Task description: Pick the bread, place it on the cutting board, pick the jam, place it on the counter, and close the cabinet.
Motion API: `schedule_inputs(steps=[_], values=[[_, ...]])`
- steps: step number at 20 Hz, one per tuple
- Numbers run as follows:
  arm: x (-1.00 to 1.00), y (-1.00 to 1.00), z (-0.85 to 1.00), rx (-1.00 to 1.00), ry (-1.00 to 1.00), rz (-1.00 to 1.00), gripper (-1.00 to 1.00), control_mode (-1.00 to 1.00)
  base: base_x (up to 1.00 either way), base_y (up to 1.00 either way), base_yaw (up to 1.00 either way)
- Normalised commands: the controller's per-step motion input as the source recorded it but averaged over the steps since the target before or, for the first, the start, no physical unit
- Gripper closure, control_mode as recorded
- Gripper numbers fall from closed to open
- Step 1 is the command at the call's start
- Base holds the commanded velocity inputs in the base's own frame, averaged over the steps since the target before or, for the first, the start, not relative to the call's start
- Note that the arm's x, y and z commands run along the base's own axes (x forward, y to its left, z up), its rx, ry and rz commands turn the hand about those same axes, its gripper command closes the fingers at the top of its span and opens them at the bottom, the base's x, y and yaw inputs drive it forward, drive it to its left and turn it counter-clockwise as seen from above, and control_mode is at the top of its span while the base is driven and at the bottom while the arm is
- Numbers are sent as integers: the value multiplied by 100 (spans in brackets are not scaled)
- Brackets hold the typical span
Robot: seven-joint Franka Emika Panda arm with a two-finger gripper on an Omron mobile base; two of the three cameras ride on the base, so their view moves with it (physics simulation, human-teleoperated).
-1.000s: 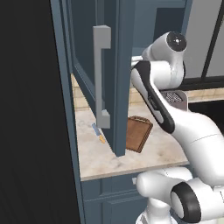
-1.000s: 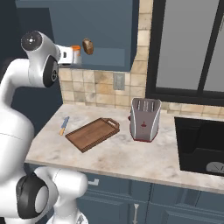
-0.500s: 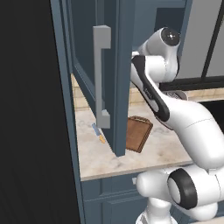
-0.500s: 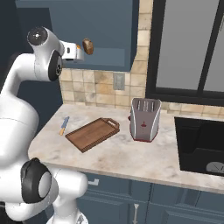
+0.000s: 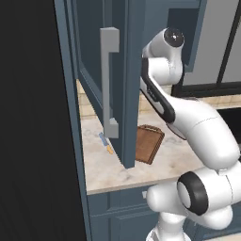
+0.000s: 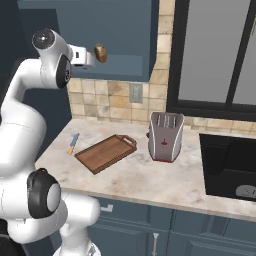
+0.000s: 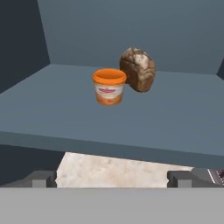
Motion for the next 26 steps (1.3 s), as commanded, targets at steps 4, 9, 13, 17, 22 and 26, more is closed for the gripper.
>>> schedule_inputs(steps=[4, 9, 13, 17, 22, 26], values=[[26, 11, 0, 0, 0, 0, -100, -100, 0, 0, 0], [27, 3, 0, 0, 0, 0, -100, -100, 0, 0, 0], [31, 4, 0, 0, 0, 0, -100, -100, 0, 0, 0], [27, 4, 0, 0, 0, 0, -100, -100, 0, 0, 0], [27, 7, 0, 0, 0, 0, -100, -100, 0, 0, 0], [25, 3, 0, 0, 0, 0, -100, -100, 0, 0, 0]])
